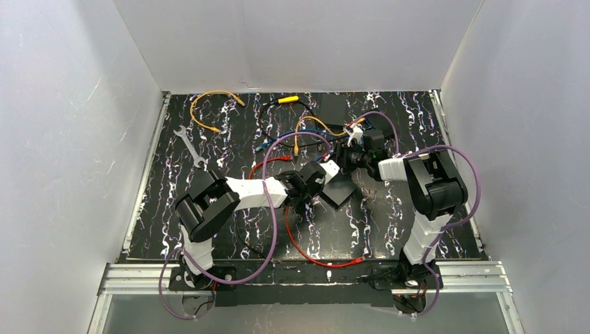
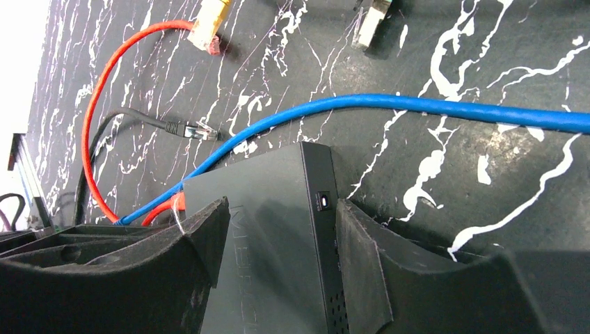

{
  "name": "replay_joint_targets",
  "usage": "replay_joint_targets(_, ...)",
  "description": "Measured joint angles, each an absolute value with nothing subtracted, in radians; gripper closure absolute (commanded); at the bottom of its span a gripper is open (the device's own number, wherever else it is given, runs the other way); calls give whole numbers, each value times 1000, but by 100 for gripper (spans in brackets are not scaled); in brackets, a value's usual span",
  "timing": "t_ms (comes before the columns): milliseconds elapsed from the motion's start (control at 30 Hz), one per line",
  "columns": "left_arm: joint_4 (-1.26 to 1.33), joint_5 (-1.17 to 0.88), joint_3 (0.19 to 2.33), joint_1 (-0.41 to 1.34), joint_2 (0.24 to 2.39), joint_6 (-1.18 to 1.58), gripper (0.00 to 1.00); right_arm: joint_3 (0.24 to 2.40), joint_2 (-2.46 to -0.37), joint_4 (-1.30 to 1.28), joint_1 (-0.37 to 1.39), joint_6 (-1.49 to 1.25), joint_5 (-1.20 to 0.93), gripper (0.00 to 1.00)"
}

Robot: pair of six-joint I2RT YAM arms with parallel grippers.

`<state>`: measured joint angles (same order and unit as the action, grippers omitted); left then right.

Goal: Insert the plug into the switch port
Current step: Insert the connector into the switch port.

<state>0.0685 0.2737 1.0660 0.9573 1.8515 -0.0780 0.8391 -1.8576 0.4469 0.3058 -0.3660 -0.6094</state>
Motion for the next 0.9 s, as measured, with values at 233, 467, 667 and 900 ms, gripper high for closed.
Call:
replay_joint_targets(233, 97, 298, 1050, 952, 1849, -77, 100, 856, -1867, 444, 320, -334, -603, 37)
replay_joint_targets(467, 118, 333, 1039, 938, 1846, 3, 100, 870, -1876, 440, 334, -306, -598, 38)
replay_joint_targets(667, 114, 345, 1039, 934, 1846, 35, 100, 888, -1885, 426, 345, -281, -593, 39)
replay_joint_targets(900, 133, 325, 1022, 931, 1838, 34, 100, 895, -1884, 402, 345, -252, -590, 38)
